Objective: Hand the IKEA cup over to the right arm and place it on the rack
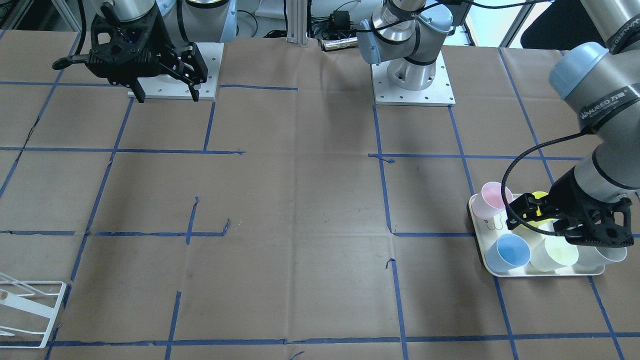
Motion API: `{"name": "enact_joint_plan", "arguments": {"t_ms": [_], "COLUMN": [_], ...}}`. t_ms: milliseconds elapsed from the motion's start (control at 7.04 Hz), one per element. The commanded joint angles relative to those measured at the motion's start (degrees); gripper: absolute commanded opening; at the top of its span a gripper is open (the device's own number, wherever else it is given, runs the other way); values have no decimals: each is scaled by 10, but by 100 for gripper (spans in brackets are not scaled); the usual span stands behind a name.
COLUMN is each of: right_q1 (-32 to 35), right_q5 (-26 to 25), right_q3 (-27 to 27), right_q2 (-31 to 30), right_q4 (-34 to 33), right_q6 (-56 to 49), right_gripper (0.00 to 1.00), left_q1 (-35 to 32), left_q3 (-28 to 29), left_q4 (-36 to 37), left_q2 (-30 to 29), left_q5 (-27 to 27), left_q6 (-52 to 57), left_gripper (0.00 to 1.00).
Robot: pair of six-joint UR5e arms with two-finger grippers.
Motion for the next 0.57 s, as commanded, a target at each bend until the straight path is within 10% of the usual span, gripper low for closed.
{"name": "enact_joint_plan", "arguments": {"t_ms": [0, 426], "right_q1": [0, 0], "right_q5": [0, 0], "right_q3": [-1, -2], "right_q2": [0, 0], "right_q4": [-1, -2], "right_q6": [0, 0], "right_gripper": [100, 100], "left_q1": [-1, -1], "left_q3": [-36, -78], "left_q4": [80, 150], "left_q2": [-34, -57], "left_q5": [-3, -4], "left_q6": [-6, -13], "left_gripper": [99, 99]}}
